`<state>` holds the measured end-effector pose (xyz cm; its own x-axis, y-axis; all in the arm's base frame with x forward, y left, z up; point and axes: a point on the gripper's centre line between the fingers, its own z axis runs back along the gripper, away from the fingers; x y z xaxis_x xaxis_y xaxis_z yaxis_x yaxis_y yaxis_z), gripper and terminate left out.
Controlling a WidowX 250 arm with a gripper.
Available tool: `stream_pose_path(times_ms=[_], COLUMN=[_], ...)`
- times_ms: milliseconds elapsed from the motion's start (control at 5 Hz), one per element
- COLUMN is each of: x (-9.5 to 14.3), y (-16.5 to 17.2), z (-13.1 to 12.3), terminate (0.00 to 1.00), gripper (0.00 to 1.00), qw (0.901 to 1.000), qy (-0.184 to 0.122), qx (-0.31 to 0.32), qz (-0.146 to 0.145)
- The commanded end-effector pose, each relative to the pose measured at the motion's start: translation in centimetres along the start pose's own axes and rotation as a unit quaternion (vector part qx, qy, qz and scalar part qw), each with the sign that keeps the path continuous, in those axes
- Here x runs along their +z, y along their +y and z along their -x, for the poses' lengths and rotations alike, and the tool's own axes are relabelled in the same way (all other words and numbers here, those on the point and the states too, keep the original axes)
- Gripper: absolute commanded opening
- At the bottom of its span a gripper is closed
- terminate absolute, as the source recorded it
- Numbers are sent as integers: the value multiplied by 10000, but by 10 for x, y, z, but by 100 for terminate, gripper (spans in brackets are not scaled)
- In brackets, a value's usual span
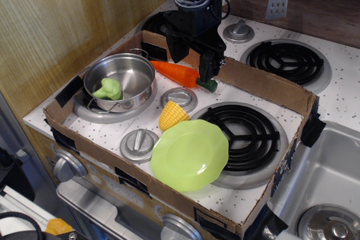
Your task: Take broccoli out of pan
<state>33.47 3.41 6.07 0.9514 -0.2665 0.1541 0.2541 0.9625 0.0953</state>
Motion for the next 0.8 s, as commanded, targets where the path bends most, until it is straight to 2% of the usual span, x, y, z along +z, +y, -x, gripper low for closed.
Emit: stream_pose_path(times_ms=[0, 200, 400, 600], x=[0, 14, 26, 35], y=[0, 7, 12, 21], z=[0, 0, 2, 7], terminate=[0, 0, 0, 0], gripper=[100, 100, 100, 100], qw=[10000, 9997, 9990, 9984], qy=[0, 86, 19, 78], qx=[0, 93, 183, 346], qz=[0, -219, -403, -441])
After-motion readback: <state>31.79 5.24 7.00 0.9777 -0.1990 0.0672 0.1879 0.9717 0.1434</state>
